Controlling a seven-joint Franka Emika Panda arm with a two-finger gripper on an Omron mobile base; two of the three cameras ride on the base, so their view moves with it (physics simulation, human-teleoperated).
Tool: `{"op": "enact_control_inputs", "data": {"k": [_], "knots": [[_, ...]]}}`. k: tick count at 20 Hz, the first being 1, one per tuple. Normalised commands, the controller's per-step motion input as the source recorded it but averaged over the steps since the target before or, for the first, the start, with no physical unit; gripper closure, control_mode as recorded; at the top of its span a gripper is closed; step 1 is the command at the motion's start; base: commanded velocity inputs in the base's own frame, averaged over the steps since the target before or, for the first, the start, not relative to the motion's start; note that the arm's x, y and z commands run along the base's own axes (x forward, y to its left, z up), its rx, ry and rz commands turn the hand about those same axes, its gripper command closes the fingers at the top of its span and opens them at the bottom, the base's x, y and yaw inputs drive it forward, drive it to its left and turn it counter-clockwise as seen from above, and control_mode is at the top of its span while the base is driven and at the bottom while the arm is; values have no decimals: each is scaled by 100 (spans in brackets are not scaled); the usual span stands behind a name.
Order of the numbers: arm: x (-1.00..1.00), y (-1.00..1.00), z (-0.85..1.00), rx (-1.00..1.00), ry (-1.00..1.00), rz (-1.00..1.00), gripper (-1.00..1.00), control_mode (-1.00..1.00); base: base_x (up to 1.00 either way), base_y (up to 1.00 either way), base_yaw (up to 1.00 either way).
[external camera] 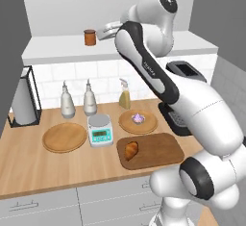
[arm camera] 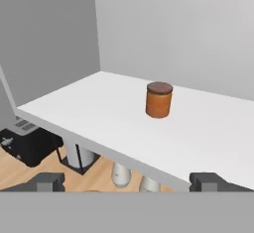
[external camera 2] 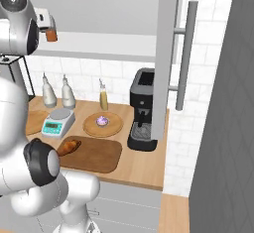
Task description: From the different types of pastries on the counter, select a croissant and place it on the cutting board. Then retrieve a jar of jam from the cabinet and place it alongside the croissant on the cutting board.
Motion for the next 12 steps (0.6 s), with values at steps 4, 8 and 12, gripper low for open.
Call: {"op": "enact_control_inputs", "data": {"k": [4, 8, 12], "knots": [[28, 0, -17, 0, 0, 0, -100, -100, 0, 0, 0], [51, 0, -36, 0, 0, 0, -100, -100, 0, 0, 0], [31, 3, -3, 0, 0, 0, -100, -100, 0, 0, 0]]}}
